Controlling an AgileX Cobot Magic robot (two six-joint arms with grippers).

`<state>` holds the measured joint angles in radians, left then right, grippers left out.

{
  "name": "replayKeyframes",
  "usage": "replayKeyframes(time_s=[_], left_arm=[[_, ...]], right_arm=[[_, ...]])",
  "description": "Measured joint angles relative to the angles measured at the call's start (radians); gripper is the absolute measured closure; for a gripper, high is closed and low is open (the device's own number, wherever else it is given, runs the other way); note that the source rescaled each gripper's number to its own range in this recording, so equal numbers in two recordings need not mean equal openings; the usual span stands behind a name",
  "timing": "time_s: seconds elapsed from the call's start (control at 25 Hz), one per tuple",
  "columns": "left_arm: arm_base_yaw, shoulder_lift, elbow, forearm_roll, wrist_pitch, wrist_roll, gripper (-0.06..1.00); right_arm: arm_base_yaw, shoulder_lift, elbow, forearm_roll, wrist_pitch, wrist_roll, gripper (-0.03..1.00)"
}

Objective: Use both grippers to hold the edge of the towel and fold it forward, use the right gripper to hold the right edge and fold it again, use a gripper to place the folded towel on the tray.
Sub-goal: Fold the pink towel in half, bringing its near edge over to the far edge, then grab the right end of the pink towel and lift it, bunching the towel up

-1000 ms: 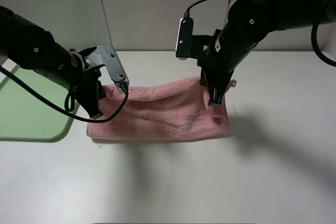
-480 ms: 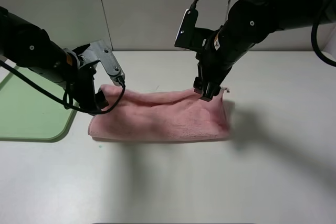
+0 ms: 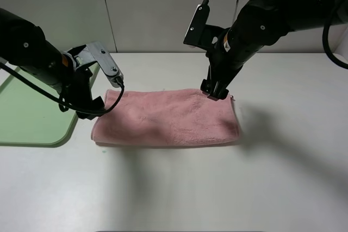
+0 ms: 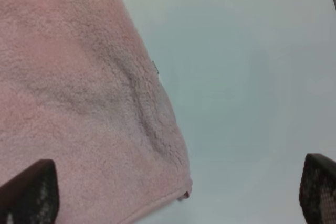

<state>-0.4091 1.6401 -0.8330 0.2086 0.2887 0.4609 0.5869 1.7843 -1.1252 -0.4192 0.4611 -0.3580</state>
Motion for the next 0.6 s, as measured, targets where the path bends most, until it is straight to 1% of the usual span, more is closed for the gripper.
replayKeyframes(time_s=[0.08,0.24,0.36,0.48,0.6], left_arm=[[0.000,-0.053,0.000,0.000,0.038,-0.001,0.10],[0.000,-0.179,0.000,0.000,0.156,-0.010,0.10],[0.000,-0.263,0.000,0.000,0.232,-0.054,0.09],[0.000,-0.333,0.000,0.000,0.293,-0.096,0.04],[0.000,-0.399,0.000,0.000,0.378,-0.137,0.00]], right_arm=[[0.000,-0.001,0.000,0.000,0.014,0.020,-0.03],[0.000,-0.012,0.000,0.014,0.066,0.101,-0.03],[0.000,-0.026,0.000,0.037,0.108,0.155,-0.03],[0.000,-0.039,0.001,0.053,0.149,0.175,-0.03],[0.000,-0.046,0.001,0.057,0.177,0.177,-0.03]])
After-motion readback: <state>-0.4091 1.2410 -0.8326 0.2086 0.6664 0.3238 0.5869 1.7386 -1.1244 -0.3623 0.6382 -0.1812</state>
